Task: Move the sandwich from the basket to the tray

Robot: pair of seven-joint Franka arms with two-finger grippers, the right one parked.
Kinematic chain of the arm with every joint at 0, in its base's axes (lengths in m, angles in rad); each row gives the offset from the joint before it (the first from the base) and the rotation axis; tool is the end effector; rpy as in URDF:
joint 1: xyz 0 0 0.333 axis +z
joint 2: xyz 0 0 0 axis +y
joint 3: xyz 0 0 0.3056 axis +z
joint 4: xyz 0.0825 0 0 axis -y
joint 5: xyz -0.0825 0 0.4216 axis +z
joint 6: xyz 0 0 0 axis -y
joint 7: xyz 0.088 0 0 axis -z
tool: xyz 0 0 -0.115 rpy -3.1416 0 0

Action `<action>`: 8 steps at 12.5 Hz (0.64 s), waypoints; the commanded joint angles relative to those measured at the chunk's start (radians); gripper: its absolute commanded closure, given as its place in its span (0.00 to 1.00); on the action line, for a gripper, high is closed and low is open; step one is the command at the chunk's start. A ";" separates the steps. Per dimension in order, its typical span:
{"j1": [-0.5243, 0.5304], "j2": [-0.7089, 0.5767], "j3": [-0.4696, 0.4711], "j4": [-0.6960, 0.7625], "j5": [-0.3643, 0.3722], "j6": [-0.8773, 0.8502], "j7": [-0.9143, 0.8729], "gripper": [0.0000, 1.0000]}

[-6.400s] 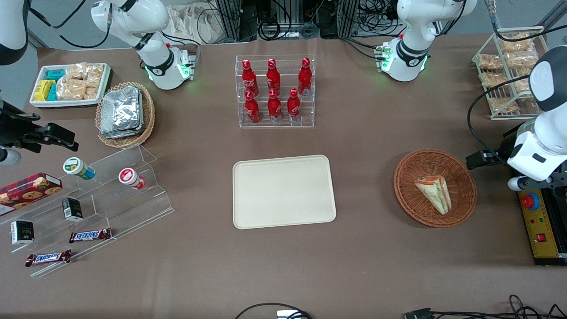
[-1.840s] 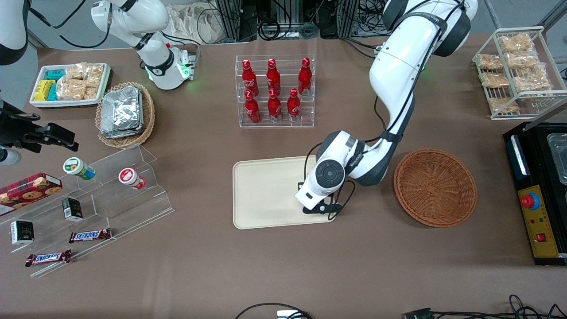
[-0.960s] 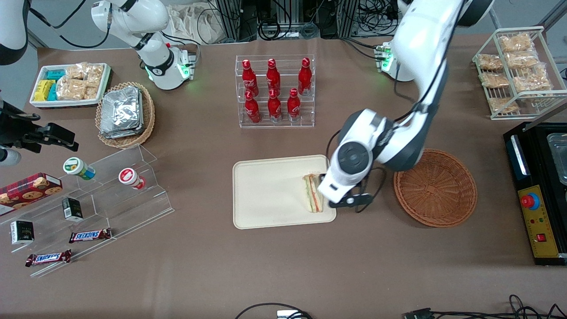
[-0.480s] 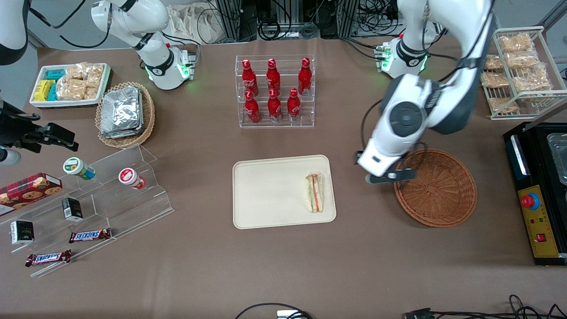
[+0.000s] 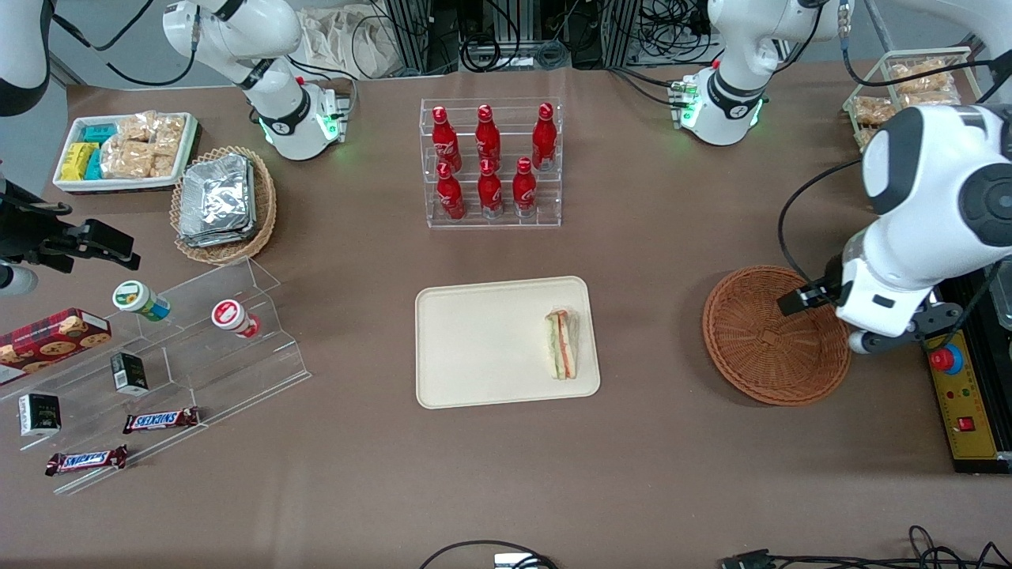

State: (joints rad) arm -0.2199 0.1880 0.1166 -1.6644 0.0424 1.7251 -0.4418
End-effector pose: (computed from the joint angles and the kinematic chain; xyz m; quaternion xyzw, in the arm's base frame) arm 0.6353 -0.0656 0.4556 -0.9841 -0.1632 0.0521 0.0474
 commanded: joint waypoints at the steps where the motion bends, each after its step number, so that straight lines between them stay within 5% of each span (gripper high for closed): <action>1: 0.024 -0.058 -0.012 -0.049 -0.007 -0.013 0.037 0.00; 8: 0.120 0.003 -0.009 0.099 -0.009 -0.002 0.179 0.00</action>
State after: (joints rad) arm -0.1217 0.1567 0.1169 -1.6264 0.0413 1.7282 -0.2848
